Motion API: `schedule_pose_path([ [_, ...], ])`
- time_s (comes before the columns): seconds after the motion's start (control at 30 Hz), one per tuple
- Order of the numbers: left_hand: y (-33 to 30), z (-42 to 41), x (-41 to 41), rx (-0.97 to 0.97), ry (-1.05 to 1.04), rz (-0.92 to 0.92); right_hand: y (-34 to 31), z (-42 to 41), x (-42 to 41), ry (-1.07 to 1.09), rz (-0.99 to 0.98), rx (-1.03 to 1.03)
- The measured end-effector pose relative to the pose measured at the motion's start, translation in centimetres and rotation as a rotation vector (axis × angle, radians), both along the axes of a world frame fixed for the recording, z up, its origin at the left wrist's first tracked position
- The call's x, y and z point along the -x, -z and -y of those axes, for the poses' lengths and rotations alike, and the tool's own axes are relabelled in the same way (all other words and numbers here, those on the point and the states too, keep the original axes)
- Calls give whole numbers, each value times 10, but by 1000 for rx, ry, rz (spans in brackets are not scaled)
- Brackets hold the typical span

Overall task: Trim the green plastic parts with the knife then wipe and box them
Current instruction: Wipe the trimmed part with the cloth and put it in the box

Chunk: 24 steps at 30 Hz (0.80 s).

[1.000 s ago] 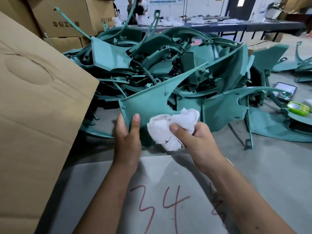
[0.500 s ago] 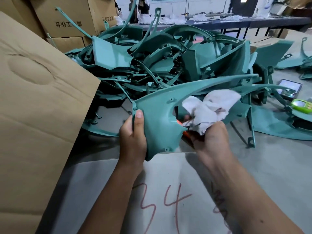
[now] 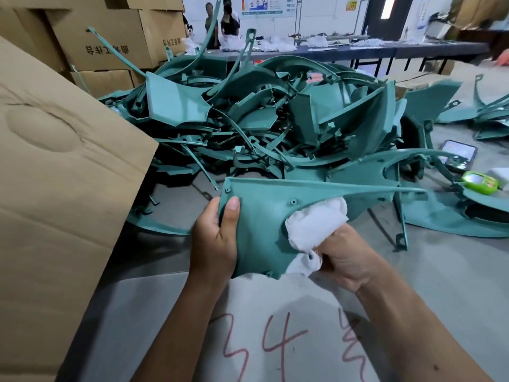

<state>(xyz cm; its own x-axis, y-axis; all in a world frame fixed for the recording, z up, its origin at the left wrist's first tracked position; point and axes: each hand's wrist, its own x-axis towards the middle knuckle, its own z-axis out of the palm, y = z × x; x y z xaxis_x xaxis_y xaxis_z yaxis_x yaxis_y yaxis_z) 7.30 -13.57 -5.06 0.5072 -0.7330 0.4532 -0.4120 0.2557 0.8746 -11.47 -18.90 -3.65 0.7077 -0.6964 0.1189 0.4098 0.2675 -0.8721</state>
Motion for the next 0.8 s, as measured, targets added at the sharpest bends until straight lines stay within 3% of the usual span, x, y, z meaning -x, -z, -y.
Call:
schedule_pose_path([
  [0.1, 2, 0, -3, -14, -21, 75, -2, -2, -1, 37, -77, 211],
  [0.23, 3, -1, -4, -69, 26, 19, 0, -1, -10, 191, 8, 341],
  [0.37, 5, 2, -5, -127, 61, -86, 4, 5, -18, 435, 21, 369],
  [0.53, 8, 6, -3, -154, 86, -157, 10, 9, -22, 499, 102, 346],
  [0.57, 7, 6, -5, -152, 72, -165, 9, 10, -21, 524, 113, 314],
  [0.7, 10, 4, -16, -183, -28, -120, -4, 19, -5, 547, 312, -260],
  [0.8, 11, 4, -11, -177, -40, -69, -10, 27, 1, 688, 365, -469],
])
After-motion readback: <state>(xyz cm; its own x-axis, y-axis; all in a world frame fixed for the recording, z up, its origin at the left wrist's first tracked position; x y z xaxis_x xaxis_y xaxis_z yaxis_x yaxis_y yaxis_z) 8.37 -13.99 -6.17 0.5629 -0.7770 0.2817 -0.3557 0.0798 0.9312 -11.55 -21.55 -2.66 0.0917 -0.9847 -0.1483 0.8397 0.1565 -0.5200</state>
